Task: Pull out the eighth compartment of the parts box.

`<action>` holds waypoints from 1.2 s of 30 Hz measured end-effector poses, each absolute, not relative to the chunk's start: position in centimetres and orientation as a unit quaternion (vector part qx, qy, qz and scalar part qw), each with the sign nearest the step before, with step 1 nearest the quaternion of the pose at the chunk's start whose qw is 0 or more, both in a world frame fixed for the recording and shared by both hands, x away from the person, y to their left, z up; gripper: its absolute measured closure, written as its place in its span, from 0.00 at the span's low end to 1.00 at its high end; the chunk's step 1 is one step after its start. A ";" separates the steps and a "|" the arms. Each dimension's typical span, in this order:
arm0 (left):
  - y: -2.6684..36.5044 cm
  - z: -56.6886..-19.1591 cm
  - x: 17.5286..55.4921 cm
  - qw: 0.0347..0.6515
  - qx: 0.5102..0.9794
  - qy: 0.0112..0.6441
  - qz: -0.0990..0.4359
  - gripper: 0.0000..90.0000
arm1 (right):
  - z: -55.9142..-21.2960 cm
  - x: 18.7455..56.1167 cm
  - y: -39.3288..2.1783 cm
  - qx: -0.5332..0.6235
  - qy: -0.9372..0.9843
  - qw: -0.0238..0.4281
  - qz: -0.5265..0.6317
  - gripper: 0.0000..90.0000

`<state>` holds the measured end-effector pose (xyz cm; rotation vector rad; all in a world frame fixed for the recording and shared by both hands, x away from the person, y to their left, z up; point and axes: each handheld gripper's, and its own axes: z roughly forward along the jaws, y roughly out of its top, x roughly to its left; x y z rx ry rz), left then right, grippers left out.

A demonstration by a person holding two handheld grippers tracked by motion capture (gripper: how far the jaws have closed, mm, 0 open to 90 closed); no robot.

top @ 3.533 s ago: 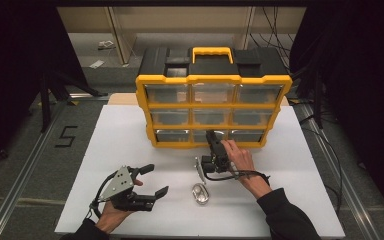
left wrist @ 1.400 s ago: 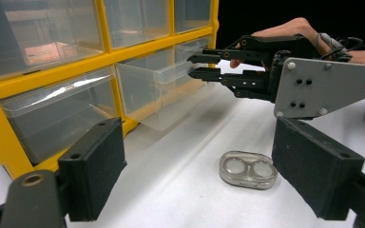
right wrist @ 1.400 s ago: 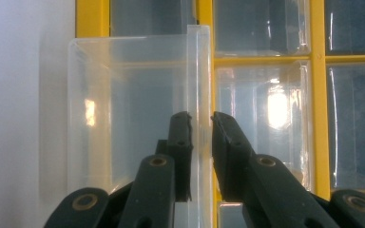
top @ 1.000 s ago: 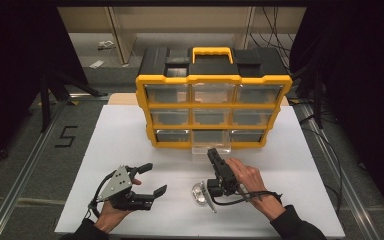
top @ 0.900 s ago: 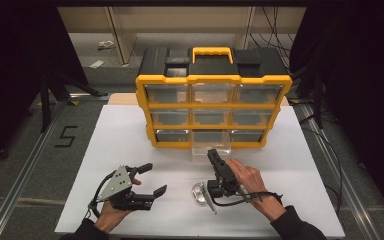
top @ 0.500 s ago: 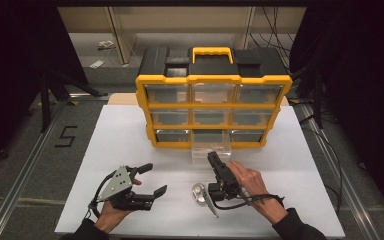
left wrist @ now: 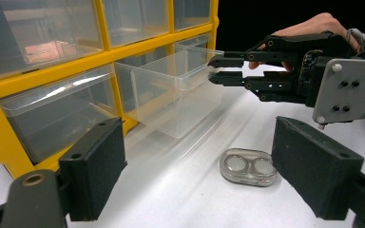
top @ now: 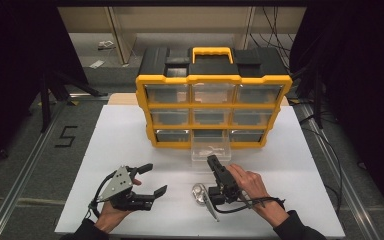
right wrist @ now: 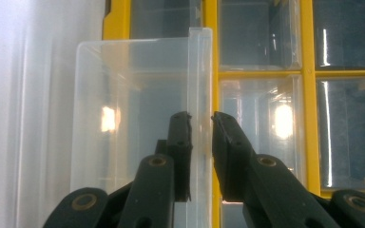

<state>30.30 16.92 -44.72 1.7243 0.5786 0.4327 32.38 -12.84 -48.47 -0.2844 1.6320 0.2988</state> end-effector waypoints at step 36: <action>16.8 -44.8 30.2 0.594 0.744 0.246 0.184 0.20 | -48.6 32.4 -13.0 -0.132 0.729 0.658 0.134 0.86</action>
